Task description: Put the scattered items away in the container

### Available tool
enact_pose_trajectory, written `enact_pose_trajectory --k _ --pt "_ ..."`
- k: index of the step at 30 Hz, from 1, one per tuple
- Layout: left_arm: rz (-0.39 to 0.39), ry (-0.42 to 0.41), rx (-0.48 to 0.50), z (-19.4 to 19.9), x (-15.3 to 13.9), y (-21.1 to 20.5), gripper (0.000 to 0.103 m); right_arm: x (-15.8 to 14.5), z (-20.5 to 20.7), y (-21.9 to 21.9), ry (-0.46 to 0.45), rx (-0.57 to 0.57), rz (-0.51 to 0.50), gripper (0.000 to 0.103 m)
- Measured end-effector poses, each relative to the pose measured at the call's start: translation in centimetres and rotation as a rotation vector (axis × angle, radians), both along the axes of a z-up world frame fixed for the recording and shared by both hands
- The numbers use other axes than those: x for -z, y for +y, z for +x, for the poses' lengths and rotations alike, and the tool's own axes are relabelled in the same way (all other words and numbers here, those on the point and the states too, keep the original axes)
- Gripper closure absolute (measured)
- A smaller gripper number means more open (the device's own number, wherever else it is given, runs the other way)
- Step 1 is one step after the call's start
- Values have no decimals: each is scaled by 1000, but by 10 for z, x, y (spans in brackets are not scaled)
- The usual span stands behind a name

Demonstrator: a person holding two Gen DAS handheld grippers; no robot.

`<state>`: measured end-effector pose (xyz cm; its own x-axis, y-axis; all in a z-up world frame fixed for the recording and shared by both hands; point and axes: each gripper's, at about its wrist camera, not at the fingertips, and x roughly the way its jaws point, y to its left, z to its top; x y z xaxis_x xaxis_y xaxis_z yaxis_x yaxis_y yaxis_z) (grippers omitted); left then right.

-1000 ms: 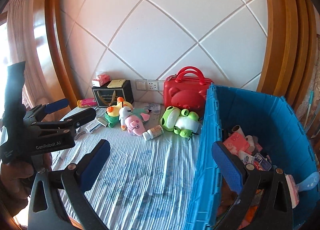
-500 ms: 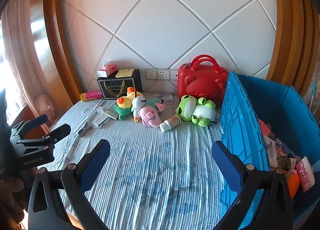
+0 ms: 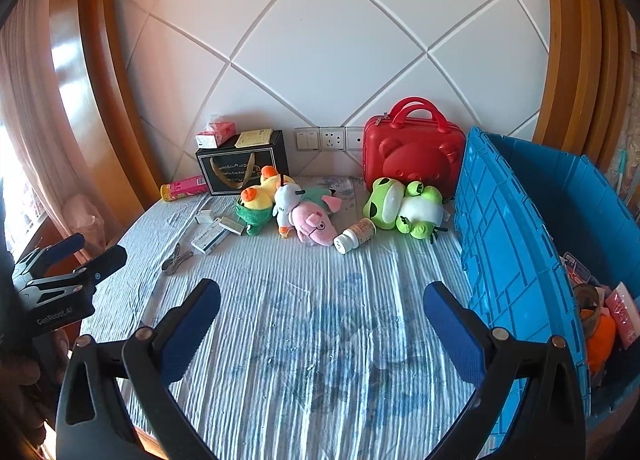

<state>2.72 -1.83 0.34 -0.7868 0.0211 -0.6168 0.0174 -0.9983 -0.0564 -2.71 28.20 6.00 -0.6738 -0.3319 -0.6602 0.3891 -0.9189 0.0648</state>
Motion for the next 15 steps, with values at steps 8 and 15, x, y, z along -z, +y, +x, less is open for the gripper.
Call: enact_pose_trajectory --k 8,15 --pt "-56 28 -16 4 2 -10 1 2 6 -15 -3 0 8 0" --pt "-79 20 -11 5 3 -7 1 4 7 -18 -7 3 9 0"
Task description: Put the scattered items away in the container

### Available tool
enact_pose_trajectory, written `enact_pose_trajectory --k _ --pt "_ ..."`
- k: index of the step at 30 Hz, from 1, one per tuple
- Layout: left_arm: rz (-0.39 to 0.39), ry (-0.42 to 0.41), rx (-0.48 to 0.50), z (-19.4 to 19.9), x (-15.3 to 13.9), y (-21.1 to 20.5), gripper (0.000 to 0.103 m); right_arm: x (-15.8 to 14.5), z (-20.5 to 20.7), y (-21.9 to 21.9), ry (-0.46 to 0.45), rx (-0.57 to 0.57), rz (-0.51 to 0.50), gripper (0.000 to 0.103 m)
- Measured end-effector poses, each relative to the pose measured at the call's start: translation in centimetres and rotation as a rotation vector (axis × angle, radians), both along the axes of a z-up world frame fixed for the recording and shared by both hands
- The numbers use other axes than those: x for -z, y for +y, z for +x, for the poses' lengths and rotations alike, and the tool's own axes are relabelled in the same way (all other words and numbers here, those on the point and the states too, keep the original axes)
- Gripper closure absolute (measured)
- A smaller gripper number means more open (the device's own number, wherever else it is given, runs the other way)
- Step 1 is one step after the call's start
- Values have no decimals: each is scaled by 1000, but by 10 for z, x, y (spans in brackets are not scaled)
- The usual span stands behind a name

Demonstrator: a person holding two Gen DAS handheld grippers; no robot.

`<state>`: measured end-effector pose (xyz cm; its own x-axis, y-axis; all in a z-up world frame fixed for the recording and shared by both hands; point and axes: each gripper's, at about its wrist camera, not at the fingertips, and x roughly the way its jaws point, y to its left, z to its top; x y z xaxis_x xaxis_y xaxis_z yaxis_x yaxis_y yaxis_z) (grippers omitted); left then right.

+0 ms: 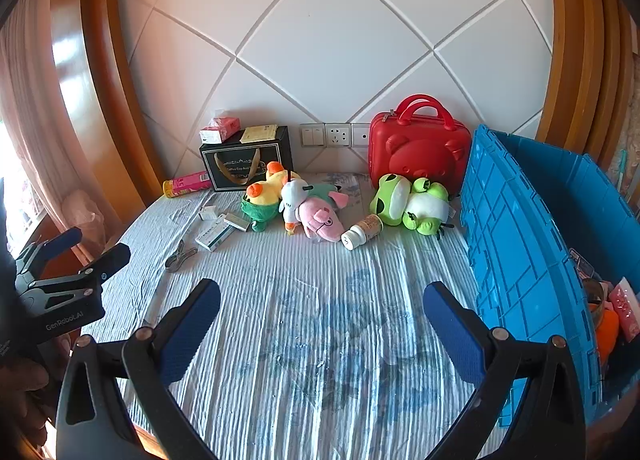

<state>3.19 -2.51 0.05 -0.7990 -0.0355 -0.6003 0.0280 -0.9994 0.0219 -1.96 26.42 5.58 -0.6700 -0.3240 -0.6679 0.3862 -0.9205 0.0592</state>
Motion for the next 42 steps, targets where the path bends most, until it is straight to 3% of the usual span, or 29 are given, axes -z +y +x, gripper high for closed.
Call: enact_pose_trajectory --k 42 --pt "-13 -6 3 -5 -4 10 1 6 -5 2 -8 -21 -6 0"
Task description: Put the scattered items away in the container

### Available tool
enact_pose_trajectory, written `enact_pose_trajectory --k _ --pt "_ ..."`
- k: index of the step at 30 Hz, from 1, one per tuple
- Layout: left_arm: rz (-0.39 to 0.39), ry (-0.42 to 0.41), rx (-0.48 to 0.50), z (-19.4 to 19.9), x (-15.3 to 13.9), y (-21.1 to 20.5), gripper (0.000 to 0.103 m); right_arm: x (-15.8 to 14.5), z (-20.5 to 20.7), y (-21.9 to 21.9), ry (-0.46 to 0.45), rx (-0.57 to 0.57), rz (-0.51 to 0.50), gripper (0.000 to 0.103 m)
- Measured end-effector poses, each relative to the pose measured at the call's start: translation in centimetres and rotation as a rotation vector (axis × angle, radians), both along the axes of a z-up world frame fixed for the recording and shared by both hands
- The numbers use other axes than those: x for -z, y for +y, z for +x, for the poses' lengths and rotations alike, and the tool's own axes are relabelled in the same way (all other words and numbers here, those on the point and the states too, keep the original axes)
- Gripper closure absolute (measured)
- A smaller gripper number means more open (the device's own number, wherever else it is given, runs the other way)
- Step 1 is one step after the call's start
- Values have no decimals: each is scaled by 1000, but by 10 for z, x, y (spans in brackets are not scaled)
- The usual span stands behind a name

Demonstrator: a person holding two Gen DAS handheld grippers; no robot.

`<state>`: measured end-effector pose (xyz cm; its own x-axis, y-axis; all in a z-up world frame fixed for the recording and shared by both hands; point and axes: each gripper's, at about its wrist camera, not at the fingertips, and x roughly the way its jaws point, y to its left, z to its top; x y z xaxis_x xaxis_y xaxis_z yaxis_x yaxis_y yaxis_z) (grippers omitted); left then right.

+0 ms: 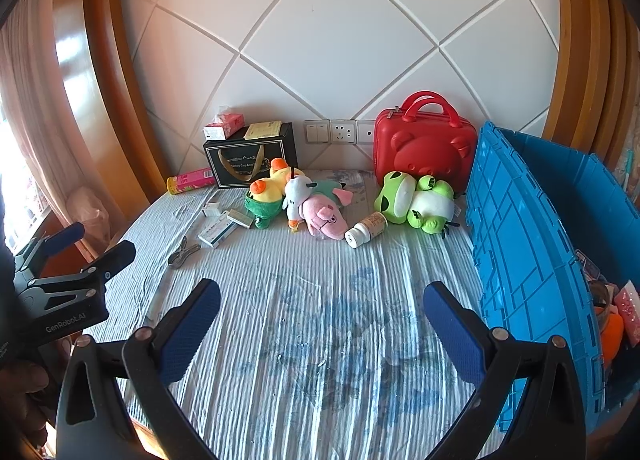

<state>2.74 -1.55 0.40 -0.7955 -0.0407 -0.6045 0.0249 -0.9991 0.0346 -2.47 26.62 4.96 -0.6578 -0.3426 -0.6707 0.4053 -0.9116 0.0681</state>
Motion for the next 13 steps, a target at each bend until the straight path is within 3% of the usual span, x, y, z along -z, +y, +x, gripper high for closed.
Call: enact_pose_trajectory --k 9,13 --pt "62 20 -1 3 -1 -8 1 -3 0 2 1 -1 3 0" --pt "9 33 -6 4 -2 -5 1 -5 0 3 4 -3 4 0"
